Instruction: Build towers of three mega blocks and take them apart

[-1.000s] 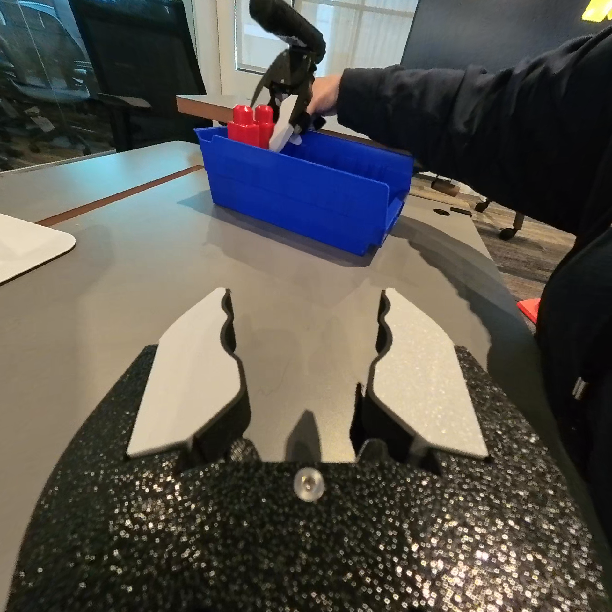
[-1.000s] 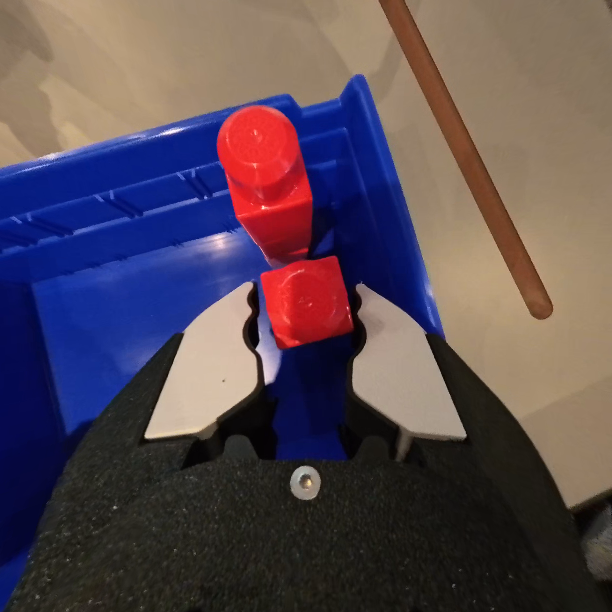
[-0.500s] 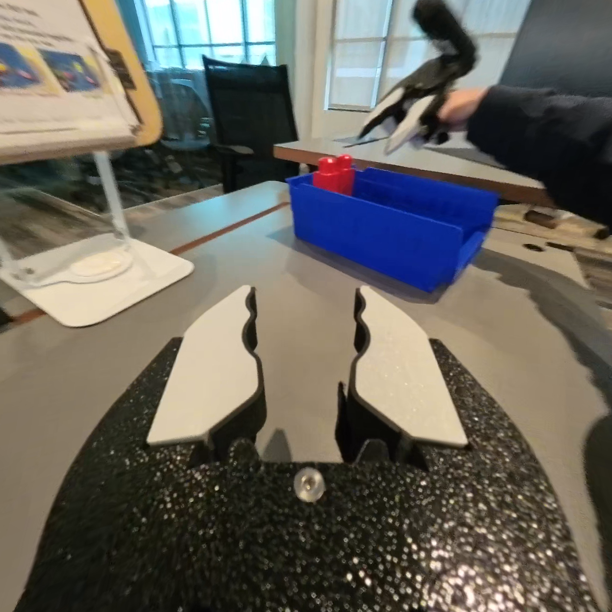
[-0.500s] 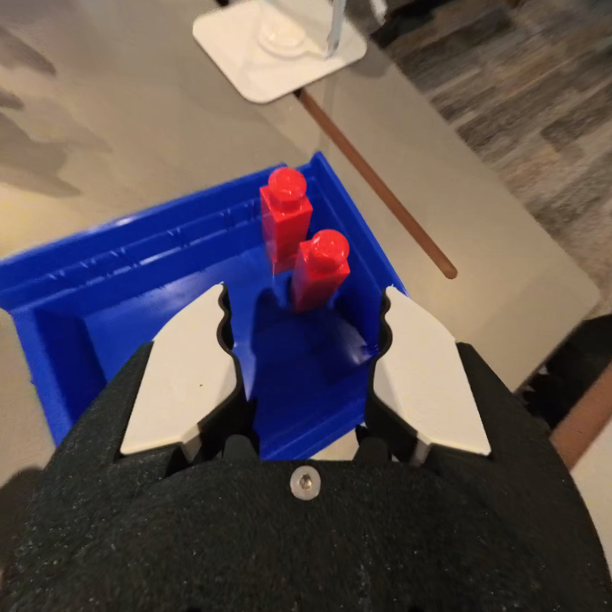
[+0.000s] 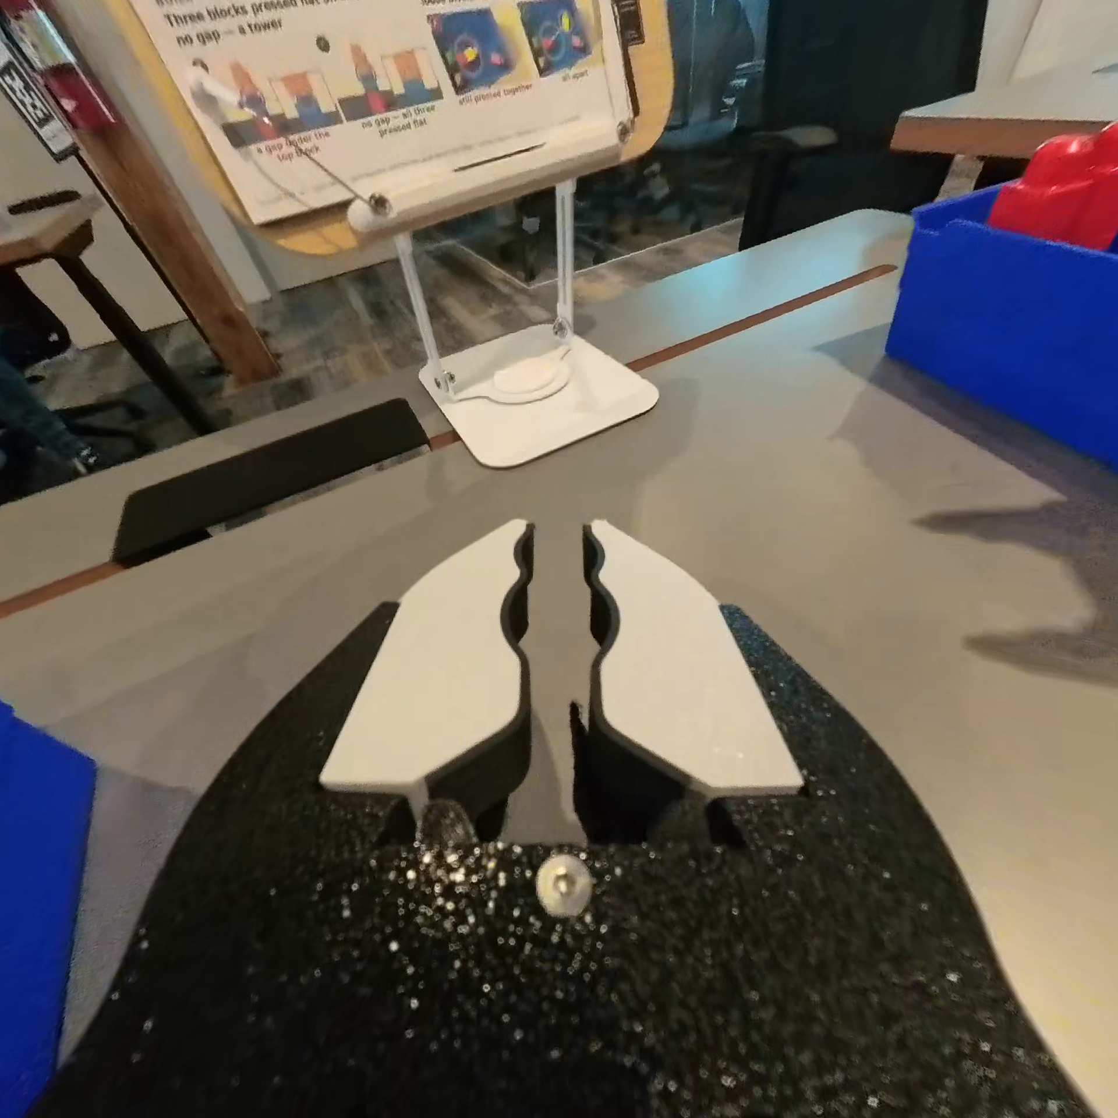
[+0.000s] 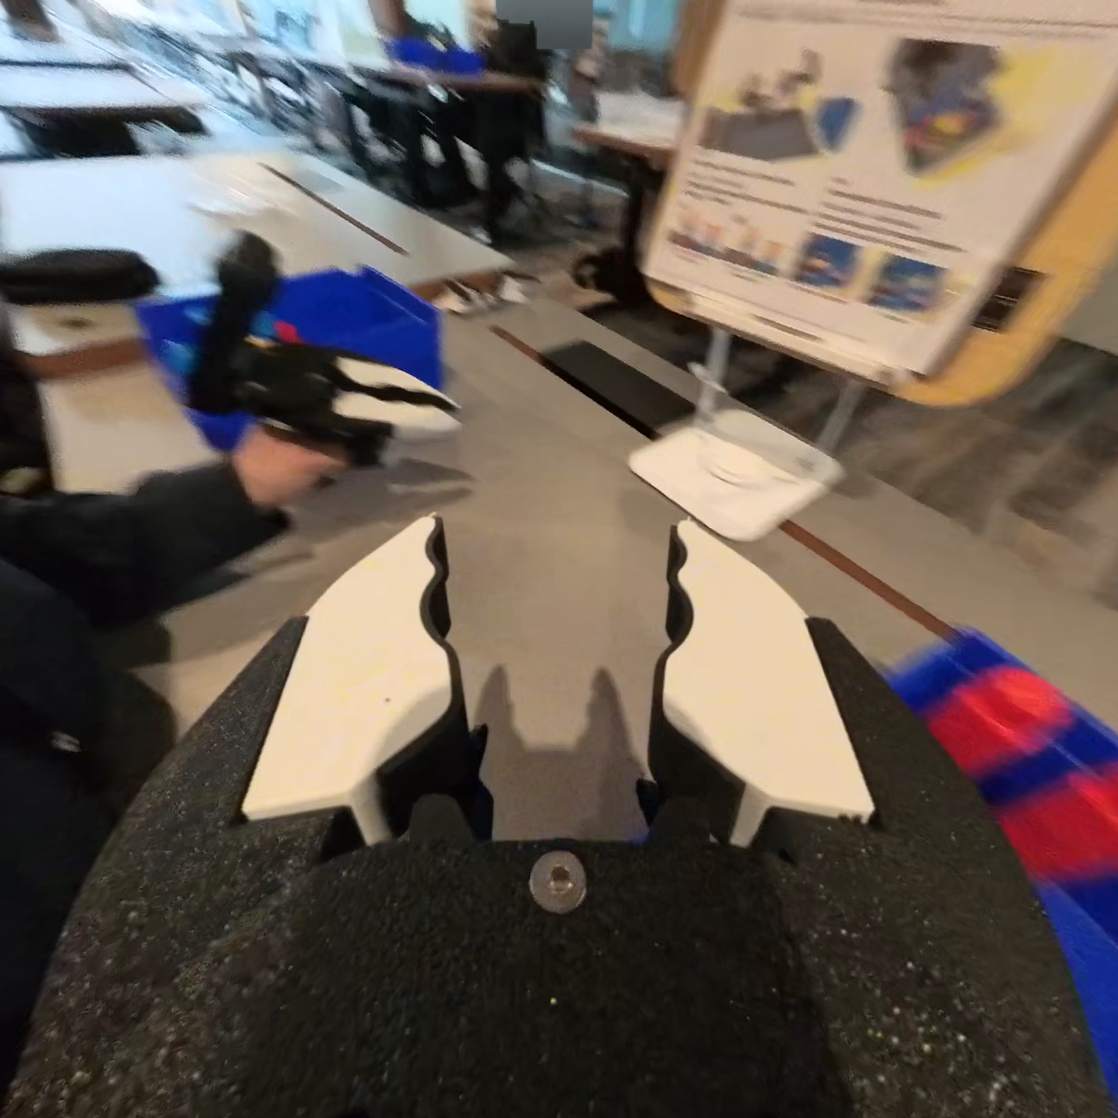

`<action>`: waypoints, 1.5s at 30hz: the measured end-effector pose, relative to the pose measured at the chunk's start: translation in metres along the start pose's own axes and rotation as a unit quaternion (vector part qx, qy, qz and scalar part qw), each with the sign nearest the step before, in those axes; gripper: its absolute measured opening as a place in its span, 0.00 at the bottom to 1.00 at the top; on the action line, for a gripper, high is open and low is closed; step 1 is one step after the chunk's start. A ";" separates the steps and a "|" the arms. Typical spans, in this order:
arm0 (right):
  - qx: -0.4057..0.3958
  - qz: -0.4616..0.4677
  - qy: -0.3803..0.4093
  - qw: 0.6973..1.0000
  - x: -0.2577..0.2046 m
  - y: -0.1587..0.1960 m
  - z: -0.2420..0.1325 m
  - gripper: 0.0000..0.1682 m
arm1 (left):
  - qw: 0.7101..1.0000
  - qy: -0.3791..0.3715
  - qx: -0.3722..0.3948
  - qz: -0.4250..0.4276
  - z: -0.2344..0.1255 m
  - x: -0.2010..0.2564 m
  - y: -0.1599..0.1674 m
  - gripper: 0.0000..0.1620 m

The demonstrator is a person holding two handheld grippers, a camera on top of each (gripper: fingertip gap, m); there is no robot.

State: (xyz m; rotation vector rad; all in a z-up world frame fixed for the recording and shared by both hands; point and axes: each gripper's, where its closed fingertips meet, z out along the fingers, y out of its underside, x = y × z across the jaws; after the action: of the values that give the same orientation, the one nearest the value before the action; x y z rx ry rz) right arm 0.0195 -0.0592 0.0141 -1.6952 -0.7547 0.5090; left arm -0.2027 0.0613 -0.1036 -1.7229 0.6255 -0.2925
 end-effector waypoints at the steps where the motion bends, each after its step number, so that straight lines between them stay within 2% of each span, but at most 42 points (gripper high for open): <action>1: 0.015 0.004 -0.024 1.000 -0.021 -0.003 0.016 0.41 | 1.000 -0.001 -0.005 -0.002 0.000 -0.001 0.004 0.09; 3: 0.029 0.006 -0.046 0.998 -0.050 0.000 0.049 0.41 | 1.000 -0.003 -0.014 -0.003 0.000 -0.005 0.011 0.09; 6: 0.037 -0.010 -0.028 0.999 -0.068 0.015 0.099 0.40 | 1.000 0.001 -0.017 -0.010 -0.002 -0.009 0.018 0.09; 9: 0.040 0.023 -0.043 0.998 -0.083 0.035 0.146 0.40 | 1.000 -0.009 -0.024 0.003 -0.005 -0.020 0.029 0.06; 13: 0.036 0.047 0.017 0.998 -0.066 0.064 0.193 0.38 | 0.999 -0.025 -0.040 0.020 -0.008 -0.036 0.044 0.05; 16: 0.028 0.051 0.056 0.997 -0.060 0.085 0.212 0.37 | 0.998 -0.030 -0.041 0.032 -0.010 -0.041 0.052 0.04; 25: 0.033 -0.005 0.120 0.992 -0.060 0.101 0.209 0.33 | 0.999 -0.005 -0.029 0.019 -0.012 -0.038 0.054 0.05; 34: 0.086 -0.046 0.174 0.980 -0.051 0.093 0.195 0.29 | 0.998 0.027 0.030 0.045 -0.029 -0.028 0.025 0.17; 37: 0.089 -0.043 0.170 0.980 -0.051 0.094 0.195 0.28 | 0.996 0.045 0.063 0.036 -0.050 -0.024 0.006 0.20; 41: 0.093 -0.057 0.169 0.980 -0.055 0.092 0.195 0.26 | 0.995 0.052 0.086 0.027 -0.099 -0.029 -0.011 0.20; 45: 0.093 -0.064 0.163 0.980 -0.057 0.092 0.198 0.26 | 0.997 -0.005 0.074 0.033 -0.155 -0.079 -0.012 0.21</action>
State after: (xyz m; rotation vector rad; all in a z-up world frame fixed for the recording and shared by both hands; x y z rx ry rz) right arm -0.1357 0.0231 -0.1275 -1.4956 -0.5556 0.1969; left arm -0.3436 -0.0209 -0.0425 -1.5585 0.6371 -0.2775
